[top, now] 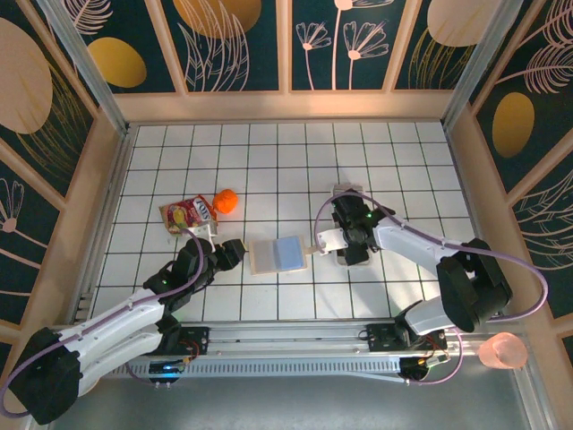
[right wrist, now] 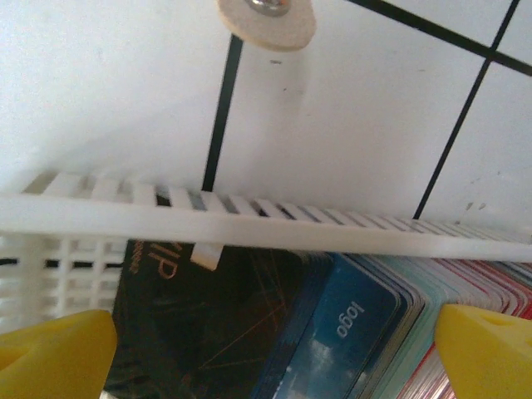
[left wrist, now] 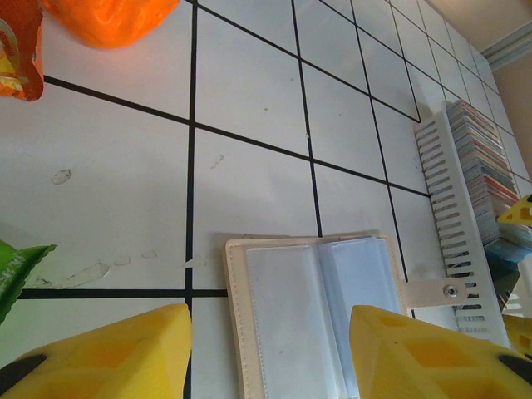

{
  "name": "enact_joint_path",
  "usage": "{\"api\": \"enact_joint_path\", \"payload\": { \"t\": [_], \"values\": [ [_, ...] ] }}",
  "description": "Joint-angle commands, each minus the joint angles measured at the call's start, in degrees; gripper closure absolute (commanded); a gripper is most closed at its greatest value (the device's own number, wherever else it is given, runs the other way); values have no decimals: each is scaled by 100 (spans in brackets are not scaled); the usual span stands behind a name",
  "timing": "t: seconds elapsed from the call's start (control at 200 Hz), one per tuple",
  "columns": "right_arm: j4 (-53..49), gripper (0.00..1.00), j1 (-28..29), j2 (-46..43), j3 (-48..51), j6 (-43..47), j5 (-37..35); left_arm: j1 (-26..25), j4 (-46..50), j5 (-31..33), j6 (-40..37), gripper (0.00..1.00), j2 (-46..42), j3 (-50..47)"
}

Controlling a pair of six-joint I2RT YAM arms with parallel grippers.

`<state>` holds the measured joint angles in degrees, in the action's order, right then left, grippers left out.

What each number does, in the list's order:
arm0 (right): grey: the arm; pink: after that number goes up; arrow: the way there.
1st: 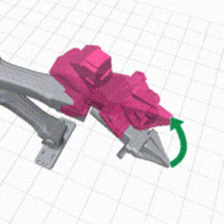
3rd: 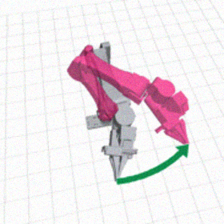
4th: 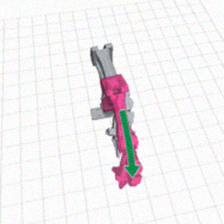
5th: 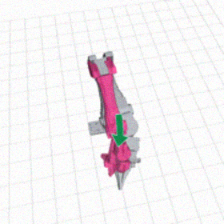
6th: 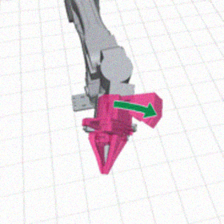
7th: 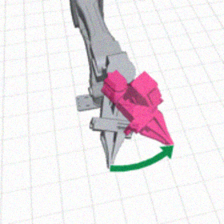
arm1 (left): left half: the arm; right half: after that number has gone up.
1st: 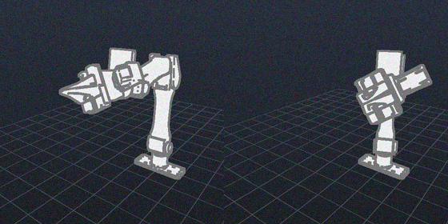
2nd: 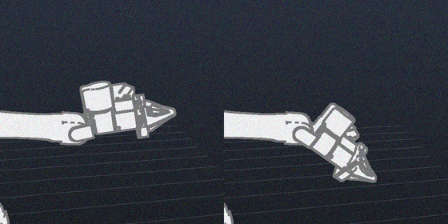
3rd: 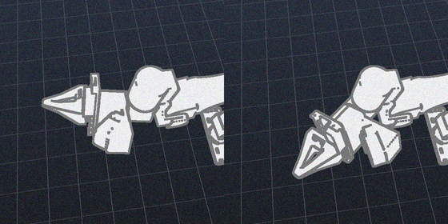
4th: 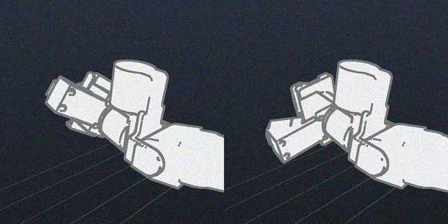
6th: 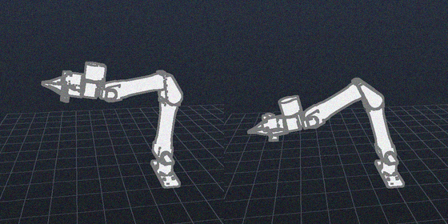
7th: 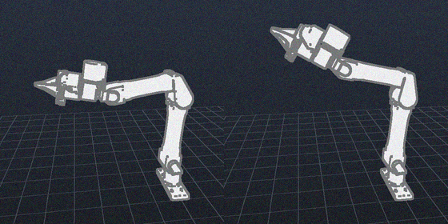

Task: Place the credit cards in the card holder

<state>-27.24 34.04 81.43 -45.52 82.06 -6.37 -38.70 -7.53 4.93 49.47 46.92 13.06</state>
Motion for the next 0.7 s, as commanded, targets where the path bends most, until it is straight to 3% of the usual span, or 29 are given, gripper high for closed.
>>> {"api": "enact_joint_path", "payload": {
  "t": [0.0,0.25,0.696],
  "values": [
    [532,1,56,-164,436,194,-39,-48,-144,5,-109,48,-54,-101],
    [1431,1,98,-443,1074,654,-332,-49,-183,52,-34,48,-167,-228],
    [1954,1,94,-322,965,952,-902,-47,-214,74,59,49,-218,-313]
  ]
}}
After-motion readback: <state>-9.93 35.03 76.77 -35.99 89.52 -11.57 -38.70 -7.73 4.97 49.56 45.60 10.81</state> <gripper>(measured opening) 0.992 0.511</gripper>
